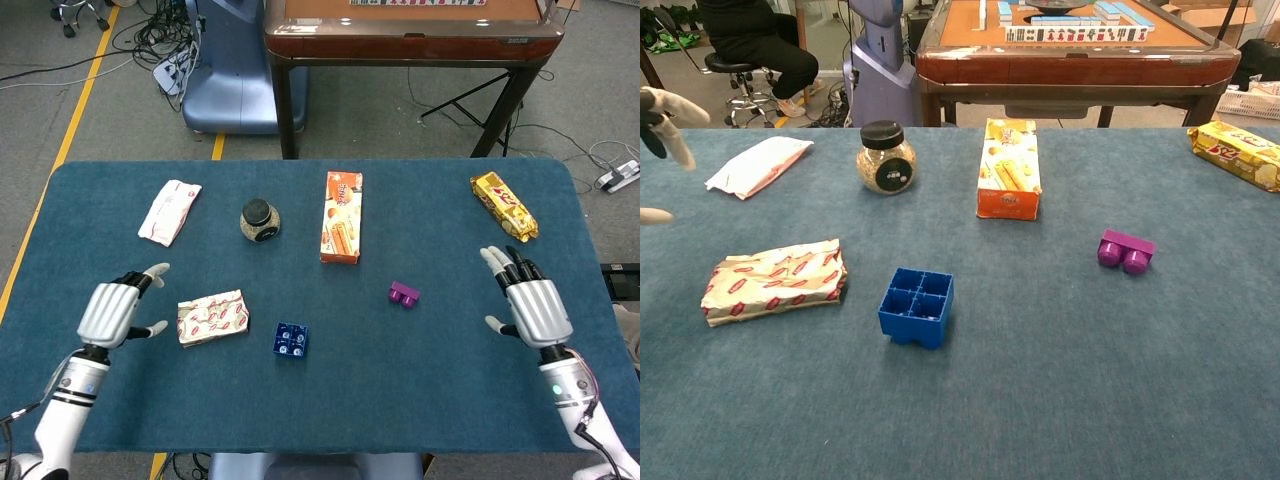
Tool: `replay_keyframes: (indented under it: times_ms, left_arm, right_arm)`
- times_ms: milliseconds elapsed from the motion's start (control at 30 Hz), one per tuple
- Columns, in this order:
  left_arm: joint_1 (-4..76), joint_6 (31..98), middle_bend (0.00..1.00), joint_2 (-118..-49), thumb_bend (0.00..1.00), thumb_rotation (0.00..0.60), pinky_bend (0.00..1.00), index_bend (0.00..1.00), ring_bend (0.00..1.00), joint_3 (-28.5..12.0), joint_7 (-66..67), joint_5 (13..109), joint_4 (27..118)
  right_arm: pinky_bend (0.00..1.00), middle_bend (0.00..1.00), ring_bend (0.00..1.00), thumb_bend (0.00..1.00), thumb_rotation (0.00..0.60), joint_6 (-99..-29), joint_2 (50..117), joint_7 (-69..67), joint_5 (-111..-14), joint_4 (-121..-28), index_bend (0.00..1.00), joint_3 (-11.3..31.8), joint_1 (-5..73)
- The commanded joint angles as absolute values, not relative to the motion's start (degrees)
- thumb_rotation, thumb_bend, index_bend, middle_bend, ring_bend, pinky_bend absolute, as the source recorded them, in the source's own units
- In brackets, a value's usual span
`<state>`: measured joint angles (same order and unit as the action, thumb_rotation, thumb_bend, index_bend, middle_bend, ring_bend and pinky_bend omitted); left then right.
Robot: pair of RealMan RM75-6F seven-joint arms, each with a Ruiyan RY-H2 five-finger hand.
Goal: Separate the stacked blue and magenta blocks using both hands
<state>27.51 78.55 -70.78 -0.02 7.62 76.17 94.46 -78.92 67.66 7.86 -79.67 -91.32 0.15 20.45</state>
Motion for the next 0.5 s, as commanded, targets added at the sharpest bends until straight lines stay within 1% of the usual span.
replay_keyframes:
  times_ms: [33, 233, 500]
  left_arm:
    - [23.0, 82.5, 0.36, -66.6, 0.00, 0.600, 0.47, 0.25, 0.32, 2.6, 5.3, 81.5, 88.3]
    - [18.5, 84.7, 0.35, -63.9, 0.00, 0.600, 0.45, 0.25, 0.30, 3.3, 6.0, 80.7, 87.3]
    - [15.1, 84.5, 0.35, -63.1, 0.00, 0.600, 0.45, 0.26, 0.30, 3.7, 6.7, 80.3, 86.2]
  right_arm:
    - [0.19, 0.11, 0.01, 0.00, 0.600, -81.0, 66.4, 4.3, -80.5, -89.5, 0.02, -1.1, 17.2]
    - [0.19, 0.11, 0.01, 0.00, 0.600, -83.8, 65.8, 0.2, -80.9, -86.6, 0.04, -1.7, 13.0]
    - [0.19, 0.11, 0.01, 0.00, 0.600, -84.9, 65.3, -1.5, -82.0, -86.6, 0.05, -1.7, 10.2]
